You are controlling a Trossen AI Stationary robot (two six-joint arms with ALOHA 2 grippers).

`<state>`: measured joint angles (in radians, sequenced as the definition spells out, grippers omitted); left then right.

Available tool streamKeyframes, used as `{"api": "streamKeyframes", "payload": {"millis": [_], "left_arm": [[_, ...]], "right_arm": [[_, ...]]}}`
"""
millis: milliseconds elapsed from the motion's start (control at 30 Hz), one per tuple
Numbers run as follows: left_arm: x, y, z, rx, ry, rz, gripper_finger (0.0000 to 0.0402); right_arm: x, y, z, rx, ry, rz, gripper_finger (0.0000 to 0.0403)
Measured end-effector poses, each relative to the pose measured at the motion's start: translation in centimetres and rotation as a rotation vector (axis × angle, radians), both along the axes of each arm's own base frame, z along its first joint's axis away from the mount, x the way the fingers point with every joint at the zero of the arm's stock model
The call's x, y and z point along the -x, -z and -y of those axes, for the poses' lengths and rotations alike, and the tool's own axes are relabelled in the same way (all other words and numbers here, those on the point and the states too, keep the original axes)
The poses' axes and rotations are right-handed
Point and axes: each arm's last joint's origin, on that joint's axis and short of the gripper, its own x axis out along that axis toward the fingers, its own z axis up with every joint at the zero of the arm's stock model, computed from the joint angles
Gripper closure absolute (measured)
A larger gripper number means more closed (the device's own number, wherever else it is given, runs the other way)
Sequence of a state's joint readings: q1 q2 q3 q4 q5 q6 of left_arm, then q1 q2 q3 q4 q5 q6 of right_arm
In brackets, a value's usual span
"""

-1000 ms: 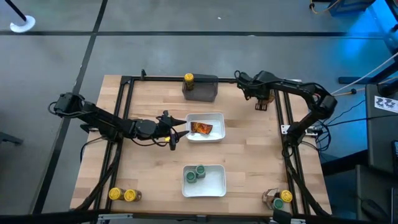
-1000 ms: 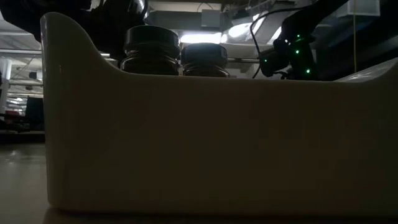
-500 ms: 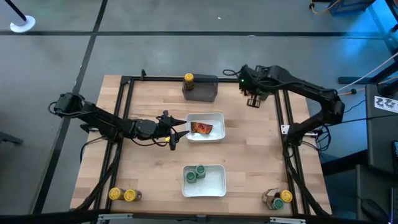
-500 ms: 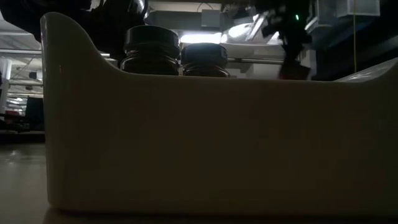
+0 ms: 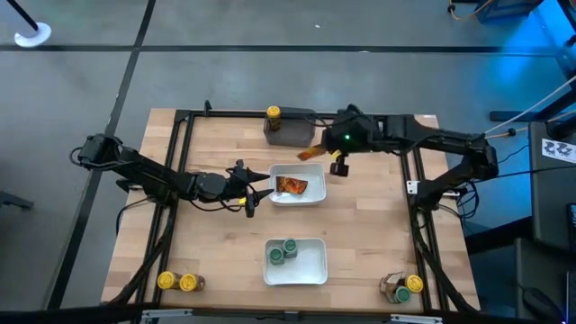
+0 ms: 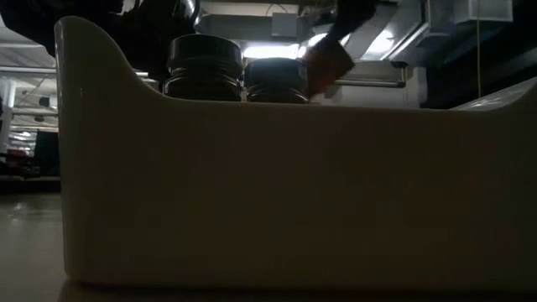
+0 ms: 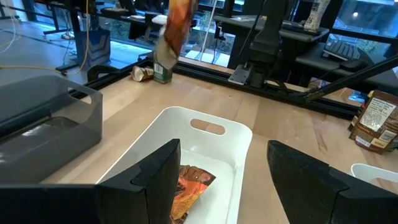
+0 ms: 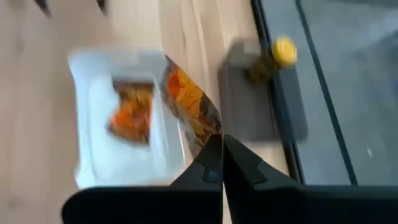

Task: Sort spices by type
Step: Put the orange seasoning bag into the middle white bin

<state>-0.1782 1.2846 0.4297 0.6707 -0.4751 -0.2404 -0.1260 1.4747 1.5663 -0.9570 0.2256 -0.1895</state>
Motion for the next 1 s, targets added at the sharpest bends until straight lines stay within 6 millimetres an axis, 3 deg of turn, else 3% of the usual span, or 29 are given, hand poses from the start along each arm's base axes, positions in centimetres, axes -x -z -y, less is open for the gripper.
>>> {"api": "streamKeyframes", "payload": {"millis": [233,400,733,1000], "left_arm": [[0.0,0.0,0.0,0.008,-0.002,0.002,0.0178],[0.0,0.0,0.0,0.008,-0.002,0.002,0.0178],[0.0,0.0,0.0,0.007,-0.002,0.002,0.0178],[0.0,0.0,-0.1,0.009,-0.004,0.000,0.0178]], "right_arm": [[-1.7,2.6,-1.4,-0.036,-0.060,0.096,0.0402],[-1.8,5.0,-1.7,-0.075,-0.059,0.063,0.0402],[-2.0,6.4,-2.0,-0.053,-0.087,0.000,0.0402],[-4.7,6.5,-1.9,0.022,-0.080,-0.149,0.0402]]}}
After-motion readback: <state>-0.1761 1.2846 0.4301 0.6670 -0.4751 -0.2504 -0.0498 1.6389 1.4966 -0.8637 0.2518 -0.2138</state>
